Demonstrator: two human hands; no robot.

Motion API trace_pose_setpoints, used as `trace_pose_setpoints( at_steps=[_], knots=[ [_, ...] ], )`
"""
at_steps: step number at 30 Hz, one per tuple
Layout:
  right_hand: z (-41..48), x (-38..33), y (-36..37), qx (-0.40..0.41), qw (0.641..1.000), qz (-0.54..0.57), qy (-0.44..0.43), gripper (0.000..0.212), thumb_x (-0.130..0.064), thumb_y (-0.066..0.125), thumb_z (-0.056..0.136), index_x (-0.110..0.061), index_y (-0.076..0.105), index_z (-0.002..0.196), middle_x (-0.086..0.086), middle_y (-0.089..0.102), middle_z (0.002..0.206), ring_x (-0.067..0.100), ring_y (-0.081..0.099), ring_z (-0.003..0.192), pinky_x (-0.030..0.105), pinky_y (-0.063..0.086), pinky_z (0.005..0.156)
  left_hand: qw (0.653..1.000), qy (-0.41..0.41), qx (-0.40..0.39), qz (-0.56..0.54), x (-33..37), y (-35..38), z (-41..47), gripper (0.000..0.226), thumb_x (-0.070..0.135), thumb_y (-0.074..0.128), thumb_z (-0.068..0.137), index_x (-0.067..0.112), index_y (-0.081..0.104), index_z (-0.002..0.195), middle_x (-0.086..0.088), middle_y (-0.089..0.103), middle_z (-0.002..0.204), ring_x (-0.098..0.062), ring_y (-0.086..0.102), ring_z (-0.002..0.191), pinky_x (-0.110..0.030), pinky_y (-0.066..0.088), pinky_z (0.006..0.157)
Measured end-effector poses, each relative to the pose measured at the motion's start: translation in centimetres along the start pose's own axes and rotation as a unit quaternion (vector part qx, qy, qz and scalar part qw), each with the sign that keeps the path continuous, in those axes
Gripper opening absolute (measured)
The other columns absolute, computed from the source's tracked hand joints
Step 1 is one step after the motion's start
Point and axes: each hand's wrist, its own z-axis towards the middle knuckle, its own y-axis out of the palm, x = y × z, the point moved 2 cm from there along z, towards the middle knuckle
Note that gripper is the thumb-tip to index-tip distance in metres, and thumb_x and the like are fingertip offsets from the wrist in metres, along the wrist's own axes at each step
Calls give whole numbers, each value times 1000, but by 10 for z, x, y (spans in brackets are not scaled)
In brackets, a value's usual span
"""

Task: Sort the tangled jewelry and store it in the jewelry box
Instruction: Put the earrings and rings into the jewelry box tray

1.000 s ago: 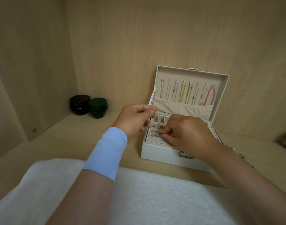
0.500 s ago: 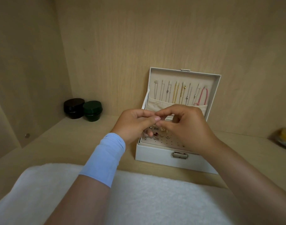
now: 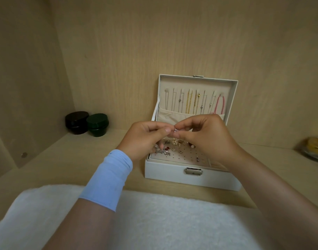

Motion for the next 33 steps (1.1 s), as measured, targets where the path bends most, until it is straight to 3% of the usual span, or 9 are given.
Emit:
trace_pose_setpoints(
  at_steps=[4,6,8,10,13,17,23,30,33],
  knots=[
    [0,8,-1,-27,1000,-7,8,4,-21,79,85,-22,81,88,-7,76,79,9,67,68,31,57,71,999,26,-12,39,0,-2,-1,14,12,65,93,14,78,99,3,76,87,-9,52,55,-14,41,50],
    [-2,15,3,-65,995,-73,5,4,-24,78,86,-26,81,88,-12,75,80,4,67,73,31,56,76,987,47,-8,156,-5,-2,0,11,15,71,89,20,79,94,13,73,78,3,54,56,-11,44,60],
    [-6,19,8,-89,986,-140,-10,5,-29,78,85,-30,81,89,-17,73,81,2,65,79,29,53,77,955,52,-19,291,-10,-2,0,11,23,76,84,32,79,90,20,71,82,9,59,70,-12,45,70],
    [-8,21,11,-88,976,-193,-43,5,-34,79,83,-33,80,88,-18,70,85,1,62,79,32,53,76,941,52,-26,335,-12,-1,0,11,25,78,81,34,78,86,21,69,86,9,59,79,-14,46,74],
    [-11,20,13,-89,961,-248,-78,6,-38,78,83,-33,78,87,-19,63,83,-3,56,73,34,51,70,936,72,-33,343,-10,-1,0,13,19,80,80,30,78,85,21,66,82,17,54,75,-2,37,65],
    [-14,18,15,-71,948,-289,-115,8,-40,78,83,-33,76,83,-22,57,78,-8,49,66,25,43,62,935,78,-39,345,-9,-3,0,9,19,81,79,28,78,82,23,61,75,20,51,67,0,35,60],
    [-17,14,16,-80,935,-321,-131,10,-36,78,82,-31,73,75,-20,58,74,-2,50,64,28,48,58,926,74,-45,367,-11,-4,2,4,24,79,81,26,79,85,21,60,74,19,51,69,-2,34,59],
    [-13,13,9,-152,943,-283,-84,11,-36,67,86,-31,76,84,-14,65,84,1,59,76,32,51,71,921,77,-42,381,-10,-4,-1,4,26,75,84,29,77,86,22,57,79,5,52,72,-10,38,67],
    [-10,9,-11,-125,963,-233,-42,6,-31,69,89,-31,75,86,-18,67,87,-5,58,75,19,43,69,929,100,-9,356,-8,-3,-3,4,30,74,85,32,75,87,17,59,89,4,53,76,-16,42,74]
  ],
)
